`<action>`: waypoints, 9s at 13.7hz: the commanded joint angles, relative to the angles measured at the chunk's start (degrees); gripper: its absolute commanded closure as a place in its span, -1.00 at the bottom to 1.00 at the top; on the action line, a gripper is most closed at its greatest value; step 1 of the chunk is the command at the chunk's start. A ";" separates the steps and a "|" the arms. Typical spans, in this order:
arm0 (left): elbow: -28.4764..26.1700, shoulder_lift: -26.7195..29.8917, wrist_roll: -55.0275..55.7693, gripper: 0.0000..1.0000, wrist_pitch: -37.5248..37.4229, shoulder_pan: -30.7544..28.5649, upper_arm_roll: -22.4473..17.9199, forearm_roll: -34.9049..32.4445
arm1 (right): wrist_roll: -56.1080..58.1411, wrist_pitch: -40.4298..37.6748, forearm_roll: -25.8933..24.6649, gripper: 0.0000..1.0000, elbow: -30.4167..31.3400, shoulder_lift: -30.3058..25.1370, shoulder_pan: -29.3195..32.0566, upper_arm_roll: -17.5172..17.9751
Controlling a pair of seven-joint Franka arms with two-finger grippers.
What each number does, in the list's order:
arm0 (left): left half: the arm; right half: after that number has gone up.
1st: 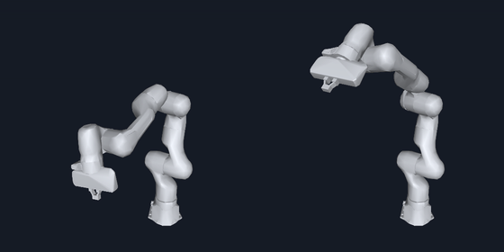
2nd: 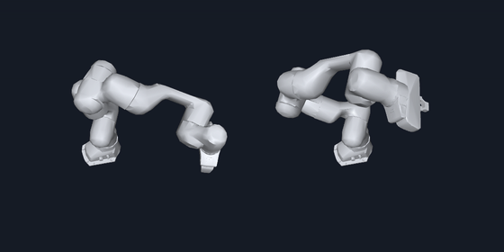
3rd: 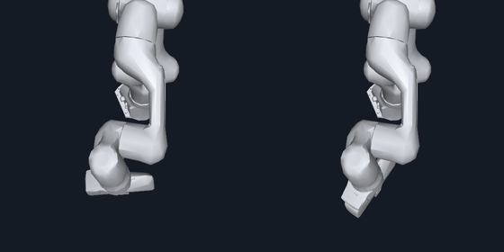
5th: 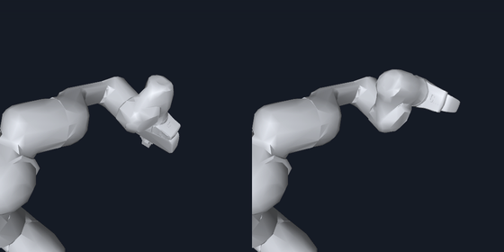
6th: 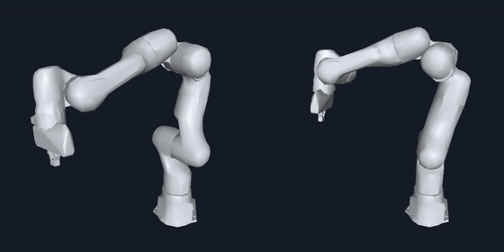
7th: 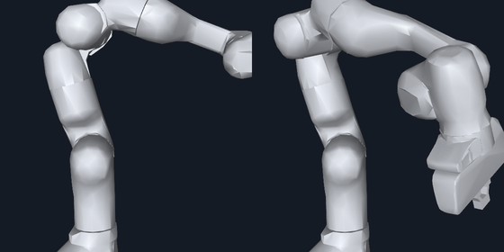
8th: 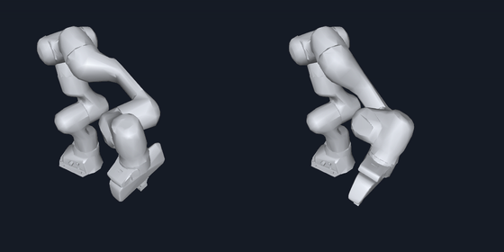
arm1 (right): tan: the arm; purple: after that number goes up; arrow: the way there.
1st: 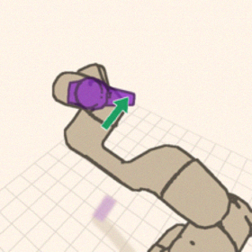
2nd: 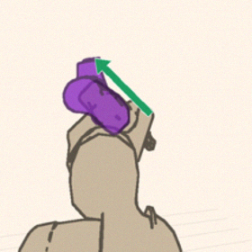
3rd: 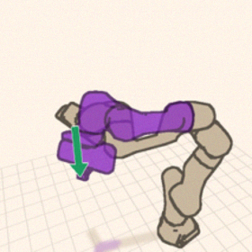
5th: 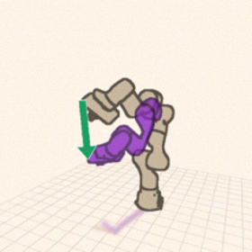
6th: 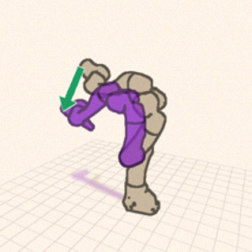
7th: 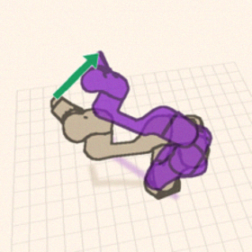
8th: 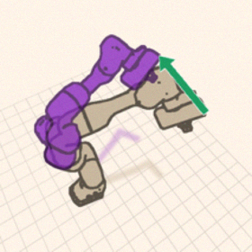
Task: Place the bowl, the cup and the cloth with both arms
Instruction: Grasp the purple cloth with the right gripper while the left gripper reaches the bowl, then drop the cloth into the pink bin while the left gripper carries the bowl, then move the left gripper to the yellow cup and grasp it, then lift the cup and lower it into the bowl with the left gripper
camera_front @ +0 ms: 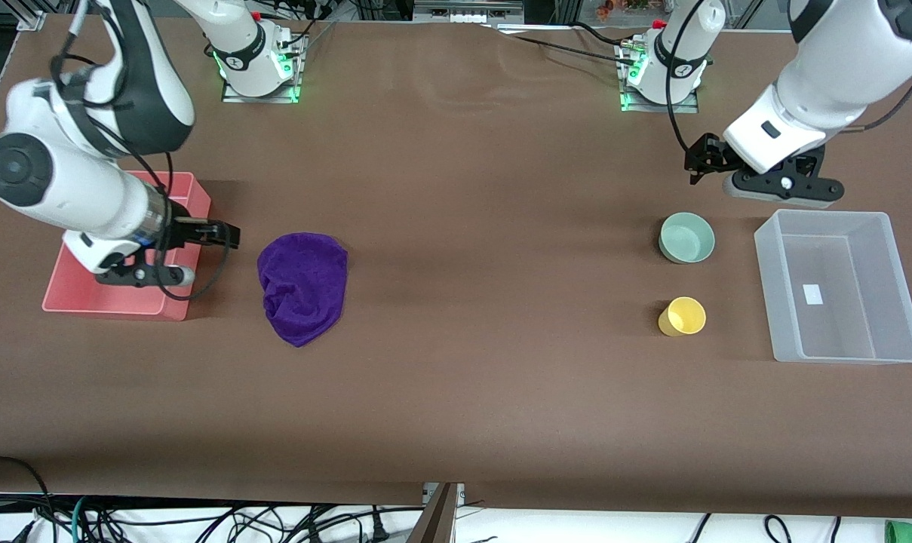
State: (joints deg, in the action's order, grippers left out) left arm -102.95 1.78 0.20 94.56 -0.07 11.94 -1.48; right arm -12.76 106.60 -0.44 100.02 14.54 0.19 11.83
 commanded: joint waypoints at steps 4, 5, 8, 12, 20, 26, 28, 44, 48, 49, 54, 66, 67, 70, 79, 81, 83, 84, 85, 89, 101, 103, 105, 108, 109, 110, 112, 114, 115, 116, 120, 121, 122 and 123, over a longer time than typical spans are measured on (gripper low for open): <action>-5.57 -3.44 -25.65 -1.00 6.75 -6.51 -0.07 -0.44 | -3.59 14.76 -0.18 -1.00 8.61 4.17 -0.71 1.53; -8.29 -3.45 -27.86 -1.00 9.56 -7.56 0.01 -2.28 | -3.59 15.82 -0.53 -1.00 8.96 5.48 -1.15 1.53; -16.91 -3.45 -32.61 -1.00 19.05 -9.41 0.10 -2.82 | -3.68 19.42 -6.58 -1.00 9.49 9.00 -2.55 1.53; -24.48 -6.86 -41.04 -1.00 29.78 -11.52 0.01 -2.91 | -4.55 25.48 -7.30 -1.00 10.20 13.57 -2.65 1.53; -32.04 -16.62 -47.92 -1.00 50.70 -13.64 0.01 -7.12 | -3.94 29.80 -7.21 0.94 10.46 17.89 -2.65 1.27; -32.23 -20.41 -47.92 0.55 54.76 -13.64 0.01 -10.02 | -3.15 28.57 -7.21 1.00 9.84 17.54 -2.65 1.27; -32.14 -20.32 -48.01 0.98 54.68 -13.64 0.01 -10.65 | -3.15 27.53 -7.21 1.00 9.41 16.84 -2.65 1.27; -9.14 -15.40 -57.05 1.00 20.26 -15.48 0.36 -8.11 | 19.08 -21.95 -5.01 1.00 -9.41 -0.38 0.25 -12.43; -1.48 -16.45 -68.28 1.00 15.83 -20.91 -0.25 -7.57 | 19.53 -25.39 -5.19 1.00 -7.39 -3.20 0.25 -16.47; 0.10 -17.67 -71.18 1.00 16.18 -23.11 -0.25 -7.57 | 19.53 -25.22 -5.19 1.00 -6.34 -3.55 0.25 -17.53; 5.74 -30.32 -80.61 1.00 25.72 -32.61 -0.25 -7.83 | 23.38 -21.97 -5.54 1.00 -2.29 -3.64 0.25 -22.46; 5.12 -41.33 -81.06 -0.68 40.00 -35.44 -0.34 -8.45 | 27.61 -6.43 -6.24 1.00 11.67 -2.59 0.25 -28.43; 5.30 -40.98 -81.06 -1.00 39.48 -35.61 -0.34 -8.45 | 27.61 -3.62 -6.24 1.00 13.60 -2.41 0.25 -29.22; 6.00 -37.21 -80.79 -1.00 35.19 -35.52 0.27 -7.66 | 27.53 2.28 -6.24 1.00 16.70 -1.10 0.25 -29.93; 12.51 -26.92 -49.81 -1.00 9.69 -35.17 8.08 -4.76 | 27.61 15.29 -5.89 1.00 20.04 5.05 0.25 -29.93; 12.33 -25.77 -41.72 -1.00 8.10 -35.08 10.46 -2.92 | 27.61 18.71 -5.28 1.00 20.48 7.07 0.17 -29.84; 11.46 -24.89 -32.94 -1.00 7.66 -35.26 13.27 -2.74 | 27.53 21.00 -5.10 1.00 21.79 7.43 0.17 -29.67; 10.93 -24.46 -29.24 -1.00 7.39 -35.26 14.42 -2.74 | 27.53 21.19 -5.10 1.00 21.97 7.52 0.17 -29.58; 10.75 -24.36 -25.89 -1.00 7.48 -35.26 15.73 -2.74 | 27.53 21.45 -4.75 1.00 21.97 8.04 0.17 -29.58; 8.92 -25.07 -15.25 -1.00 10.54 -34.82 18.99 -2.65 | 27.61 24.52 -4.31 1.00 22.76 9.54 0.17 -29.58; -5.33 -33.22 0.31 -0.89 42.26 -31.57 20.76 -10.79 | 27.53 19.28 -4.31 -1.00 20.58 7.00 0.16 -28.71; -5.25 -36.04 4.97 -0.14 45.00 -31.13 20.76 -14.85 | 27.53 14.10 -4.31 -1.00 17.25 5.24 0.08 -28.26; -5.25 -37.36 6.30 0.66 45.98 -31.04 20.76 -15.66 | 27.53 9.17 -4.31 -1.00 13.38 3.92 0.08 -28.17; -5.25 -37.46 6.48 1.00 45.98 -31.04 20.76 -15.66 | 27.61 -0.39 -3.18 -1.00 4.43 3.39 0.08 -26.95; -5.25 -37.46 6.48 1.00 45.98 -31.04 20.76 -15.66 | 27.61 -4.87 -2.04 -1.00 0.31 3.39 0.08 -26.16; -5.16 -37.37 6.40 1.00 45.89 -31.04 20.76 -15.66 | 27.61 -8.57 -1.07 -1.00 -3.39 3.39 -0.01 -25.80; -4.90 -36.94 6.22 1.00 45.28 -31.04 20.76 -15.74 | 27.61 -12.81 -0.97 -1.00 -9.11 3.39 -0.10 -22.91; -4.11 -33.96 5.87 1.00 39.69 -31.22 21.19 -15.74 | 27.35 -15.80 -0.97 -1.00 -13.95 3.48 -0.10 -19.58; -3.15 -31.16 5.35 1.00 34.34 -31.22 21.46 -15.74 | 27.09 -16.42 -0.97 -1.00 -15.11 3.48 -0.10 -18.08; -2.18 -28.61 3.34 1.00 29.15 -31.39 21.98 -15.66 | 27.09 -16.52 -0.97 -1.00 -15.46 3.48 -0.36 -17.37; 0.03 -21.13 -14.73 1.00 19.97 -37.70 22.51 -14.69 | 27.08 -17.48 -0.88 -1.00 -17.30 3.30 -1.06 -15.52; 0.03 -20.42 -19.66 1.00 19.70 -40.24 22.51 -14.69 | 27.09 -17.13 -0.88 -1.00 -17.40 3.13 -0.98 -14.73; 0.03 -20.32 -24.23 1.00 19.78 -42.79 22.43 -14.69 | 27.43 -16.78 -0.79 -1.00 -17.40 1.99 -0.89 -14.03; -0.06 -20.49 -27.85 1.00 19.87 -45.08 22.34 -14.69 | 27.44 -16.78 -0.62 -1.00 -17.40 0.76 -0.89 -13.68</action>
State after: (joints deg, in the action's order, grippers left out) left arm -102.23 -18.60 -20.04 114.41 -40.58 33.72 -15.77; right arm 13.98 90.75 -2.06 83.77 17.16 -1.17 -2.96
